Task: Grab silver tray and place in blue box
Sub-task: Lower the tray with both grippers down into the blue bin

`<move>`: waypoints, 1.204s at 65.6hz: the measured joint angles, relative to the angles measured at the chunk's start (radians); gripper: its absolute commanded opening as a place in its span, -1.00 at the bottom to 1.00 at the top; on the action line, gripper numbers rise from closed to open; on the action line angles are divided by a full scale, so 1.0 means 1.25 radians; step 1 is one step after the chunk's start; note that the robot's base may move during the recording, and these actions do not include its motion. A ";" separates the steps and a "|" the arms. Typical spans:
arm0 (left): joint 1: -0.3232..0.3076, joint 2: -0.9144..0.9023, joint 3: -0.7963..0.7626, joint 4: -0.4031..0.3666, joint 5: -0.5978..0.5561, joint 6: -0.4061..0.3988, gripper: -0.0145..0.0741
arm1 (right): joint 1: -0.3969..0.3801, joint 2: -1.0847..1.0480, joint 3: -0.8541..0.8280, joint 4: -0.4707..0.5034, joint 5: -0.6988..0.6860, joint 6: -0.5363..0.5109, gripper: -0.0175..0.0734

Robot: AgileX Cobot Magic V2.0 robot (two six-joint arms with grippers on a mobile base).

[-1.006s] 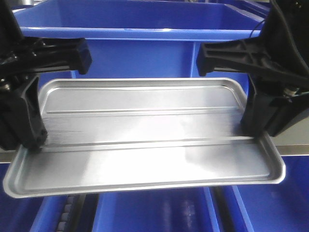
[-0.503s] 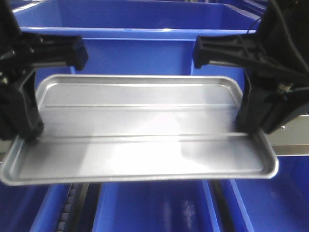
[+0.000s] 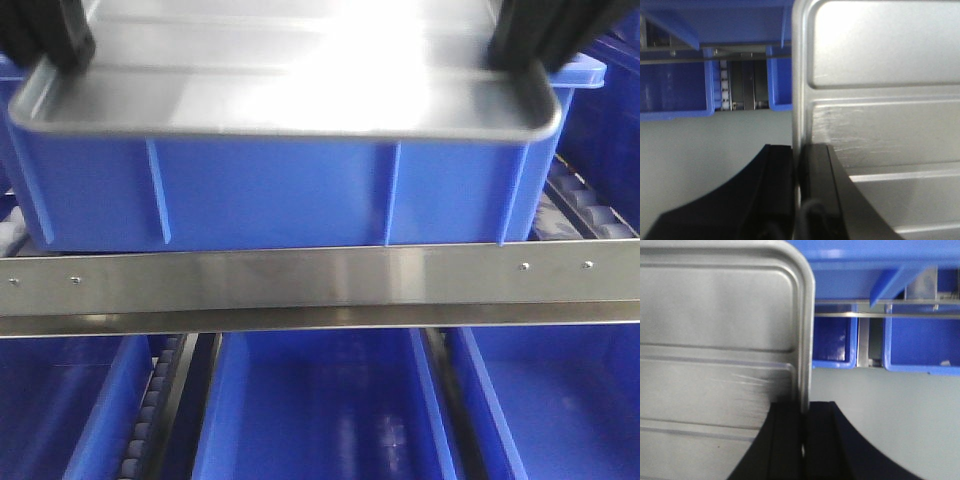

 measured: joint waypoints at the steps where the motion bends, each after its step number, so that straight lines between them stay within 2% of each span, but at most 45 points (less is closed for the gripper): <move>1: 0.008 0.000 -0.007 -0.003 0.002 0.008 -0.69 | -0.003 0.002 -0.008 0.002 0.002 -0.007 -0.49; 21: 0.172 0.085 -0.174 -0.118 0.011 0.260 -0.69 | -0.107 0.108 -0.222 0.105 0.009 -0.189 -0.49; 37: 0.276 0.206 -0.317 -0.209 -0.033 0.399 -0.69 | -0.193 0.243 -0.391 0.152 0.018 -0.289 -0.49; 56: 0.326 0.322 -0.390 -0.238 -0.105 0.448 -0.69 | -0.257 0.392 -0.497 0.181 -0.016 -0.356 -0.49; 79: 0.339 0.387 -0.390 -0.239 -0.138 0.454 -0.69 | -0.267 0.480 -0.502 0.183 -0.057 -0.359 -0.49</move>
